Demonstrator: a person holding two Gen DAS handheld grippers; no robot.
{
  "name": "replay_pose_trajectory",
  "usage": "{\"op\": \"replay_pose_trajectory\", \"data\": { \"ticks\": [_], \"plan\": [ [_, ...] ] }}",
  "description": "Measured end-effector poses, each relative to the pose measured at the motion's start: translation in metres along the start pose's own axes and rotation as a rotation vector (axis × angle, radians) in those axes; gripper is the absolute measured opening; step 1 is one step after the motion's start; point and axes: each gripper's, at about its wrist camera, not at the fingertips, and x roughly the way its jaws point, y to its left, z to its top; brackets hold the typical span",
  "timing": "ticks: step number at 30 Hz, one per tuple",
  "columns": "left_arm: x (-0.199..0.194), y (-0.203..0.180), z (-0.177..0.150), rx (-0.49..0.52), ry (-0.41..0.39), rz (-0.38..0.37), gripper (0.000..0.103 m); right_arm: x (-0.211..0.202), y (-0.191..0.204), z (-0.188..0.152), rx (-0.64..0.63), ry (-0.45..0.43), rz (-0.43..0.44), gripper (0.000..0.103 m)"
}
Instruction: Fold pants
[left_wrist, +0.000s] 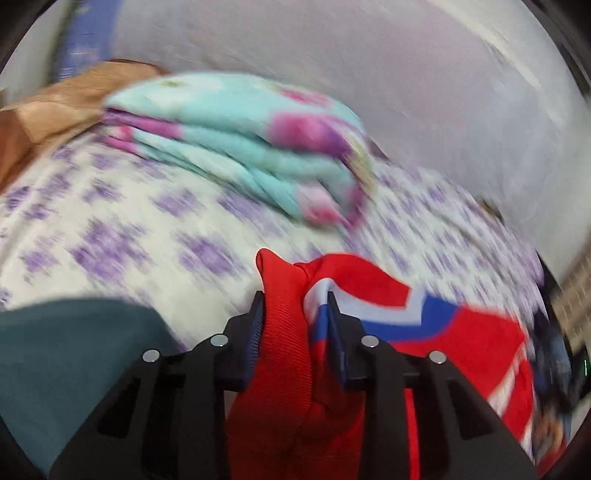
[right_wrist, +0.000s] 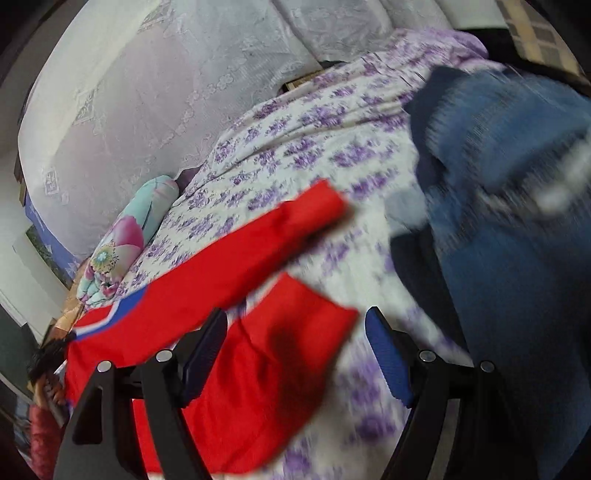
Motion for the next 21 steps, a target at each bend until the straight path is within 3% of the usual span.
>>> {"op": "replay_pose_trajectory", "data": {
  "ticks": [2,4,6,8,9,11,14,17,21],
  "plan": [
    [0.021,0.014,0.002,-0.054,0.091,0.035,0.047,-0.006,-0.005,-0.008,0.016,0.015,0.011,0.078],
    [0.033,0.021,-0.006,-0.073,0.174,0.078,0.051,-0.012,-0.006,-0.017,0.023,0.029,0.019,0.078],
    [0.005,0.013,-0.016,-0.009,0.109,0.058,0.058,-0.017,-0.005,-0.024,0.016,0.028,0.015,0.078],
    [-0.035,0.011,-0.023,0.002,-0.001,0.041,0.085,-0.016,-0.005,-0.026,0.018,0.036,0.009,0.078],
    [-0.057,0.012,-0.027,-0.011,-0.062,0.021,0.090,-0.014,-0.005,-0.024,0.024,0.040,0.005,0.078],
    [-0.096,0.016,-0.042,-0.044,-0.101,-0.103,0.092,-0.009,-0.007,-0.017,0.058,0.039,0.012,0.078],
    [-0.120,0.017,-0.074,-0.099,-0.008,-0.261,0.092,0.006,-0.006,0.005,0.073,0.053,0.032,0.078],
    [-0.131,0.001,-0.120,-0.075,0.100,-0.330,0.092,0.032,0.000,0.029,0.035,0.115,0.024,0.078],
    [-0.128,-0.035,-0.177,0.079,0.198,-0.366,0.098,0.064,0.015,0.032,-0.134,0.213,0.017,0.080]
  ]
}}
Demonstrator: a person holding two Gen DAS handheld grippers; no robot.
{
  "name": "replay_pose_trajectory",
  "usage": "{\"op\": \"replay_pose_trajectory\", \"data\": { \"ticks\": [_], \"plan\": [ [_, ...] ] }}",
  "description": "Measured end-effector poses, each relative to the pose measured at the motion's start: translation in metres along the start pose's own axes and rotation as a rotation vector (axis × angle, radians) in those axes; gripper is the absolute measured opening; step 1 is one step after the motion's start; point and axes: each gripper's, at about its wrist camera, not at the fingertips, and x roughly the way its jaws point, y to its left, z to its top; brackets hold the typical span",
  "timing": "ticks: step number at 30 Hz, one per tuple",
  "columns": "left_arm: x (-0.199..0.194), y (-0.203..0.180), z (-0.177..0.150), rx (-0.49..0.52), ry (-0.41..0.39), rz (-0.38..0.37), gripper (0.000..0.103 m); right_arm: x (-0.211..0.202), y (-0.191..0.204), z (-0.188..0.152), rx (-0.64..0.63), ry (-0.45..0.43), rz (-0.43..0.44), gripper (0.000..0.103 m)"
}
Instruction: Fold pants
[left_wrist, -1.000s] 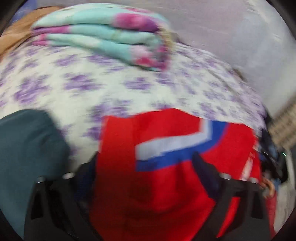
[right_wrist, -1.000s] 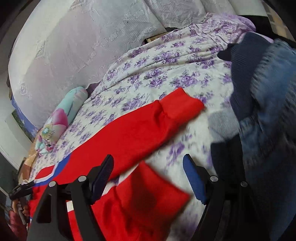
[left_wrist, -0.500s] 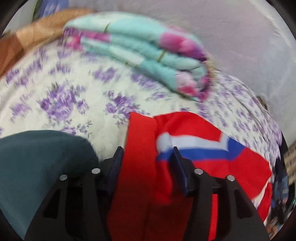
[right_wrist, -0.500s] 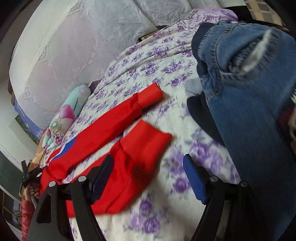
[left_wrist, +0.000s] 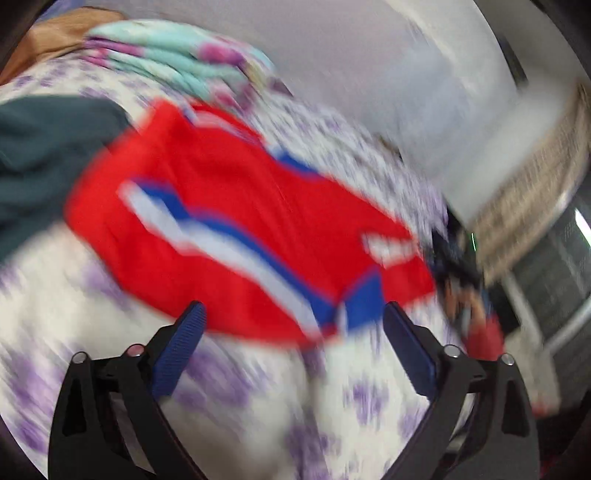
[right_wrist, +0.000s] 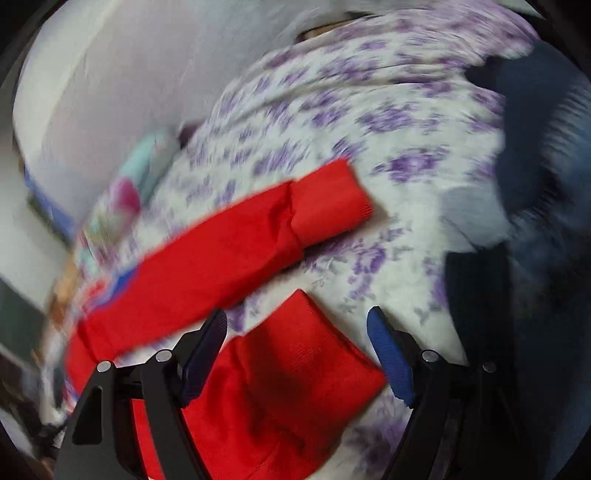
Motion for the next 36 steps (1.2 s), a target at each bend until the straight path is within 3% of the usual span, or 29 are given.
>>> {"op": "replay_pose_trajectory", "data": {
  "ticks": [1,3,4,5,10,13,15,17,22,24,25,26,28,31,34,36],
  "plan": [
    [0.004,-0.007,-0.010,0.052,-0.001,0.031,0.098,0.001,0.002,-0.003,-0.040,-0.013,-0.004,0.078],
    [0.007,-0.022,-0.016,0.154,-0.022,0.099,0.098,-0.005,-0.002,-0.008,-0.036,-0.052,-0.012,0.058],
    [0.009,-0.023,-0.014,0.163,-0.020,0.093,0.098,-0.011,-0.008,-0.009,-0.005,-0.068,0.015,0.027],
    [0.012,-0.019,-0.012,0.140,-0.009,0.091,0.098,-0.015,-0.011,-0.009,0.017,-0.074,0.041,0.011],
    [0.005,-0.002,-0.008,0.030,-0.056,-0.013,0.098,-0.080,0.009,-0.026,-0.028,-0.248,0.141,0.004],
    [0.008,-0.001,-0.012,-0.006,-0.083,-0.046,0.098,-0.134,0.023,-0.061,-0.083,-0.330,0.216,0.003],
    [0.005,-0.001,-0.014,-0.009,-0.093,-0.052,0.098,-0.167,0.020,-0.096,-0.116,-0.356,0.220,0.003],
    [0.006,-0.002,-0.013,-0.007,-0.095,-0.051,0.098,-0.193,0.010,-0.133,-0.122,-0.361,0.188,0.002],
    [0.002,0.000,-0.015,-0.016,-0.105,-0.070,0.098,-0.243,-0.040,-0.208,-0.045,-0.290,-0.005,0.003],
    [0.000,0.001,-0.015,-0.024,-0.113,-0.080,0.098,-0.250,-0.058,-0.222,0.047,-0.228,-0.001,0.008],
    [0.000,0.001,-0.016,-0.026,-0.116,-0.080,0.098,-0.250,-0.062,-0.225,0.090,-0.220,0.052,0.016],
    [-0.001,0.001,-0.016,-0.029,-0.121,-0.078,0.098,-0.246,-0.061,-0.227,0.132,-0.224,0.132,0.039],
    [-0.002,0.001,-0.018,-0.031,-0.127,-0.069,0.098,-0.231,-0.050,-0.224,0.150,-0.215,0.227,0.059],
    [-0.003,0.001,-0.019,-0.029,-0.131,-0.051,0.098,-0.178,-0.027,-0.212,0.190,-0.109,0.336,0.059],
    [-0.003,-0.001,-0.021,-0.021,-0.131,-0.033,0.098,-0.131,-0.024,-0.206,0.323,0.000,0.348,0.057],
    [-0.003,-0.003,-0.022,-0.016,-0.133,-0.022,0.098,-0.123,-0.018,-0.198,0.329,-0.017,0.318,0.060]
  ]
}}
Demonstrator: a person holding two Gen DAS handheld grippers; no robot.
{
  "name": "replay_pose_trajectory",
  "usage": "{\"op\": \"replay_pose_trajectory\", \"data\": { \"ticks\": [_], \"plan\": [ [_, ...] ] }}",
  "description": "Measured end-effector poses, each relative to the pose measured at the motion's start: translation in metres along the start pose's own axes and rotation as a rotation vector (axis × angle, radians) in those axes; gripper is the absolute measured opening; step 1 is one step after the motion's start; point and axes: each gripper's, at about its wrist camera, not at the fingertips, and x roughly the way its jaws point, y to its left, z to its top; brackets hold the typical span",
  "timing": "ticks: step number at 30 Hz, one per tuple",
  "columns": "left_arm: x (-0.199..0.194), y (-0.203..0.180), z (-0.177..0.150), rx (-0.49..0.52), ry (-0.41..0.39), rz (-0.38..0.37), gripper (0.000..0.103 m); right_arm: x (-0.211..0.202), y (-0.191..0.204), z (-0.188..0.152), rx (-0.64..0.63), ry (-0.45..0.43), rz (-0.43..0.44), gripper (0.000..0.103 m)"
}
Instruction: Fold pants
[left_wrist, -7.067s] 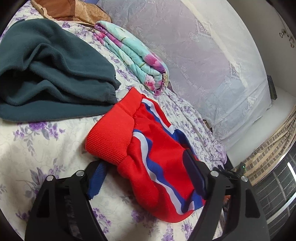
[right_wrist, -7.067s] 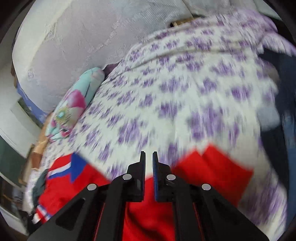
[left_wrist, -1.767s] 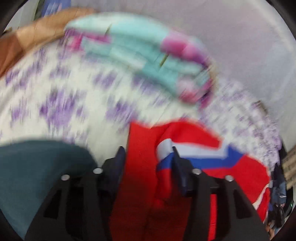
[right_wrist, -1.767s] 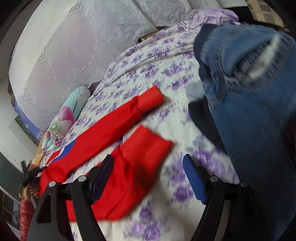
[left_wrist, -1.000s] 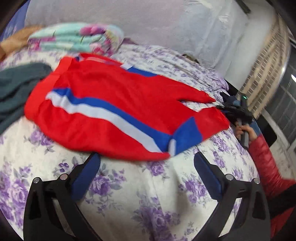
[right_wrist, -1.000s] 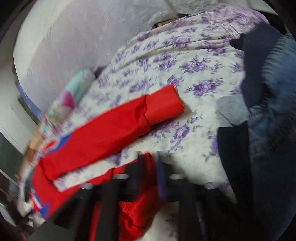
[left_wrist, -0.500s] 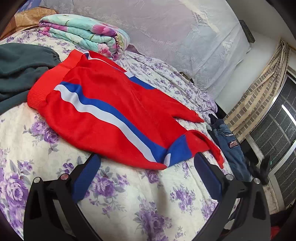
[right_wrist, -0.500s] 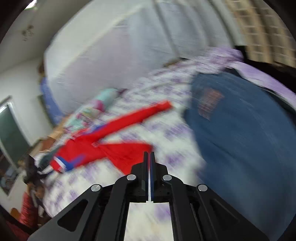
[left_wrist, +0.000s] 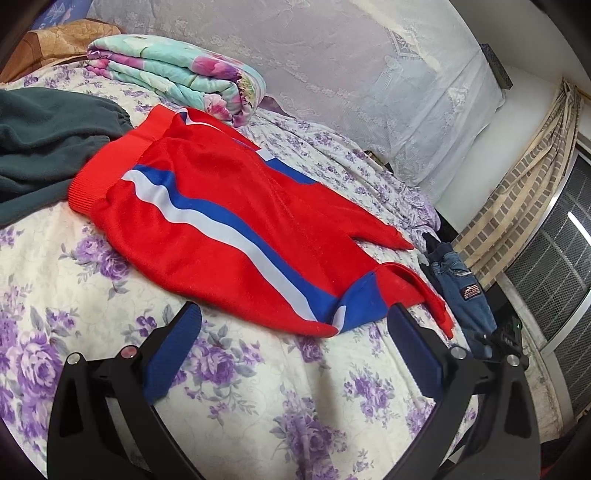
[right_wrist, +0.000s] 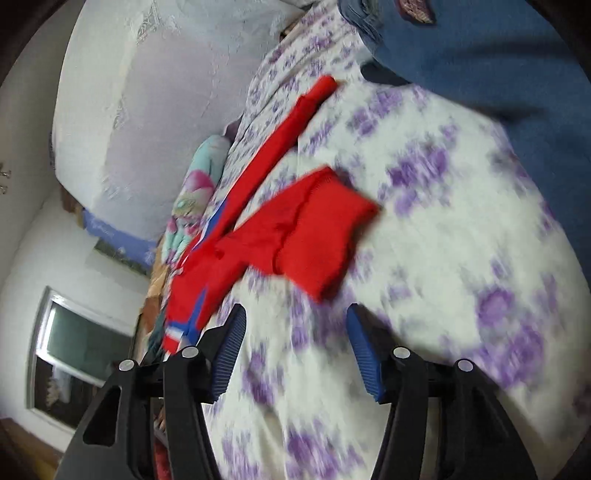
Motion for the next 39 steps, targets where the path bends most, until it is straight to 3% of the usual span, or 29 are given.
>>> {"op": "replay_pose_trajectory", "data": {
  "ticks": [2,6,7,8,10,13,17,19,21,24,27,28,29,30,35,39],
  "plan": [
    [0.000,0.000,0.000,-0.001,-0.003,0.000,0.098,0.008,0.001,0.007,0.049,-0.005,0.040,0.074],
    [-0.003,0.003,0.000,-0.014,-0.013,-0.011,0.098,0.024,0.003,0.020,0.059,-0.038,0.023,0.070],
    [-0.003,0.003,-0.001,-0.016,-0.017,-0.012,0.098,0.025,0.003,0.020,0.054,-0.046,0.020,0.060],
    [-0.004,0.003,-0.001,-0.020,-0.021,-0.013,0.098,0.028,0.002,0.020,0.049,-0.053,0.030,0.039],
    [-0.004,0.004,-0.001,-0.025,-0.023,-0.017,0.098,0.036,-0.004,0.019,0.062,-0.040,0.035,0.006],
    [-0.004,0.004,-0.001,-0.023,-0.023,-0.015,0.098,0.036,-0.007,0.021,0.055,-0.049,0.044,0.005],
    [-0.004,0.005,-0.001,-0.022,-0.020,-0.013,0.098,-0.002,0.007,0.033,-0.030,-0.125,0.027,0.003],
    [-0.004,0.005,-0.002,-0.024,-0.024,-0.018,0.098,-0.037,0.006,0.043,-0.053,-0.184,0.001,0.003],
    [-0.004,0.006,-0.002,-0.030,-0.028,-0.025,0.098,-0.083,-0.002,0.051,-0.083,-0.281,-0.089,0.000],
    [-0.004,0.006,-0.002,-0.032,-0.029,-0.027,0.098,-0.135,-0.020,0.054,-0.070,-0.369,-0.240,0.000],
    [-0.005,0.006,-0.002,-0.036,-0.034,-0.032,0.098,-0.144,-0.023,0.029,-0.064,-0.293,-0.202,0.006],
    [-0.005,0.006,-0.003,-0.038,-0.034,-0.032,0.098,-0.135,-0.020,0.022,-0.083,-0.253,-0.196,0.014],
    [-0.005,0.007,-0.003,-0.040,-0.033,-0.032,0.098,-0.124,-0.016,0.015,-0.102,-0.212,-0.193,0.039],
    [-0.005,0.007,-0.003,-0.038,-0.035,-0.033,0.098,-0.106,-0.013,0.004,-0.113,-0.165,-0.176,0.050],
    [-0.006,0.007,-0.004,-0.041,-0.041,-0.027,0.098,-0.053,-0.019,-0.011,-0.035,-0.063,-0.120,0.051],
    [-0.006,0.006,-0.004,-0.036,-0.034,-0.017,0.098,-0.035,-0.024,0.004,0.010,-0.070,-0.111,0.051]
  ]
}}
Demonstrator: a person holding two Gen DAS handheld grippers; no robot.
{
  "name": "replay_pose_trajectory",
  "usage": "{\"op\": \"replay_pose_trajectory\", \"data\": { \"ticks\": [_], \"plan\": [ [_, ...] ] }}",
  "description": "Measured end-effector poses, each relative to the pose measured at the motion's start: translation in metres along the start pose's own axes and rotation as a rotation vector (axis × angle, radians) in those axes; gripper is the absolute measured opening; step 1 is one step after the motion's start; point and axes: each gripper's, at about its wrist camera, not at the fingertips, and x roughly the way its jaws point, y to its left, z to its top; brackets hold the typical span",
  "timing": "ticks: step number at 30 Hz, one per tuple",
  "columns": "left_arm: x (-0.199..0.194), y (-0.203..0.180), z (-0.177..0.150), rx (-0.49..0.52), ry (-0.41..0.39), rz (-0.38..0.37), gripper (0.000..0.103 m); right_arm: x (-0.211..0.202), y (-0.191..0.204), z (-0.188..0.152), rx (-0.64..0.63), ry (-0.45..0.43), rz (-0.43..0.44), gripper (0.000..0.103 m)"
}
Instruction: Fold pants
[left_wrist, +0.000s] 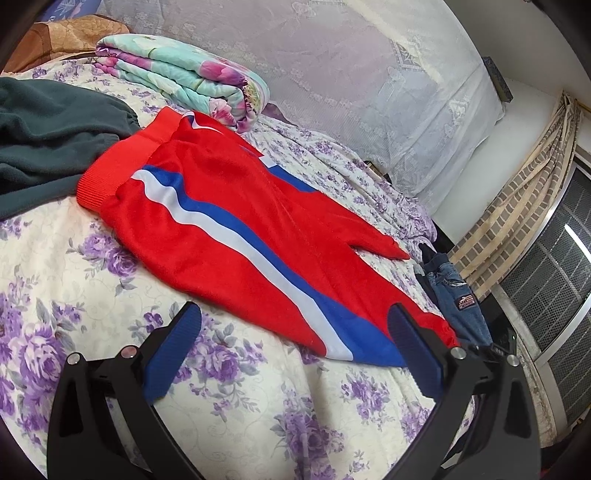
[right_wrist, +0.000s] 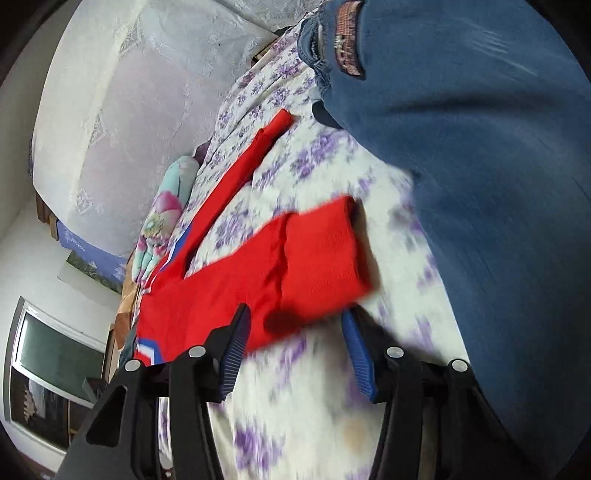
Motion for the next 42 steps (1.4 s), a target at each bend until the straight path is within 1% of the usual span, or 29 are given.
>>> {"op": "replay_pose_trajectory", "data": {
  "ticks": [1,2,3,4,5,6,7,10,12,14,15,17,18,19,22,23,24,25,26,27,28,31,33,35,36,38,39,40,42],
  "plan": [
    [-0.001,0.001,0.000,-0.004,0.000,-0.001,0.098,0.005,0.000,0.006,0.019,-0.006,0.009,0.050],
    [-0.001,0.001,0.001,-0.013,-0.006,0.006,0.098,0.010,0.000,0.012,0.038,-0.015,0.027,0.043],
    [-0.003,0.001,0.001,-0.023,-0.015,0.027,0.098,0.013,0.000,0.016,0.045,-0.026,0.033,0.033],
    [-0.006,0.001,0.002,-0.044,-0.031,0.061,0.098,0.014,0.000,0.020,0.047,-0.040,0.042,0.013],
    [-0.012,0.004,0.004,-0.079,-0.051,0.105,0.098,0.015,0.002,0.023,0.044,-0.050,0.053,0.009],
    [-0.020,0.008,0.005,-0.115,-0.067,0.132,0.098,0.009,0.003,0.027,0.034,-0.070,0.070,0.009],
    [-0.030,0.014,0.006,-0.170,-0.085,0.132,0.098,-0.002,0.002,0.027,0.017,-0.089,0.074,0.009],
    [-0.043,0.026,0.012,-0.260,-0.088,0.084,0.098,-0.020,0.004,0.030,-0.040,-0.132,0.038,0.009],
    [-0.037,0.026,0.017,-0.255,-0.046,0.123,0.098,-0.017,-0.004,0.030,-0.038,-0.105,0.022,0.009],
    [-0.015,0.022,0.020,-0.197,0.036,0.200,0.098,-0.008,-0.010,0.027,-0.056,-0.086,-0.019,0.009],
    [-0.003,0.020,0.021,-0.160,0.062,0.236,0.098,-0.003,-0.010,0.024,-0.078,-0.088,-0.047,0.009],
    [0.018,0.016,0.026,-0.064,0.065,0.311,0.098,-0.003,-0.006,0.022,-0.114,-0.099,-0.071,0.009],
    [0.024,0.019,0.031,-0.058,0.075,0.325,0.098,-0.003,-0.006,0.022,-0.113,-0.097,-0.069,0.009],
    [0.028,0.021,0.036,-0.080,0.079,0.328,0.098,-0.002,-0.008,0.023,-0.109,-0.092,-0.065,0.010],
    [0.025,0.042,0.050,-0.204,0.011,0.268,0.098,0.000,-0.010,0.024,-0.101,-0.086,-0.058,0.010],
    [0.024,0.048,0.055,-0.231,-0.011,0.248,0.089,0.001,-0.010,0.024,-0.103,-0.089,-0.059,0.010],
    [0.021,0.051,0.055,-0.247,-0.029,0.252,0.072,0.001,-0.010,0.024,-0.104,-0.092,-0.058,0.010],
    [0.018,0.055,0.054,-0.272,-0.025,0.259,0.028,0.001,-0.010,0.025,-0.103,-0.095,-0.055,0.010],
    [0.017,0.059,0.052,-0.291,-0.014,0.222,0.007,0.001,-0.010,0.025,-0.100,-0.096,-0.047,0.010],
    [0.014,0.062,0.048,-0.313,-0.010,0.182,0.008,-0.003,-0.012,0.025,-0.093,-0.094,-0.035,0.009],
    [0.009,0.061,0.045,-0.310,-0.015,0.180,0.008,-0.003,-0.013,0.025,-0.089,-0.091,-0.032,0.008],
    [-0.001,0.051,0.040,-0.239,-0.003,0.234,0.008,-0.003,-0.011,0.024,-0.122,-0.076,-0.069,0.008],
    [0.001,0.059,0.039,-0.253,0.026,0.263,0.014,0.001,-0.006,0.023,-0.153,-0.061,-0.106,0.008],
    [-0.004,0.072,0.040,-0.304,0.040,0.231,0.022,-0.001,-0.005,0.024,-0.159,-0.048,-0.102,0.013],
    [-0.011,0.070,0.040,-0.296,0.039,0.243,0.029,-0.007,-0.007,0.024,-0.140,-0.056,-0.096,0.014],
    [-0.032,0.058,0.041,-0.224,-0.018,0.306,0.071,-0.023,-0.008,0.022,-0.117,-0.117,-0.097,0.021],
    [-0.040,0.050,0.043,-0.177,-0.054,0.339,0.077,-0.032,-0.006,0.021,-0.123,-0.154,-0.108,0.023],
    [-0.049,0.035,0.046,-0.099,-0.093,0.393,0.079,-0.040,-0.001,0.022,-0.139,-0.188,-0.122,0.028],
    [-0.050,0.014,0.054,0.009,-0.114,0.452,0.079,-0.046,0.012,0.024,-0.177,-0.233,-0.131,0.030]
  ]
}}
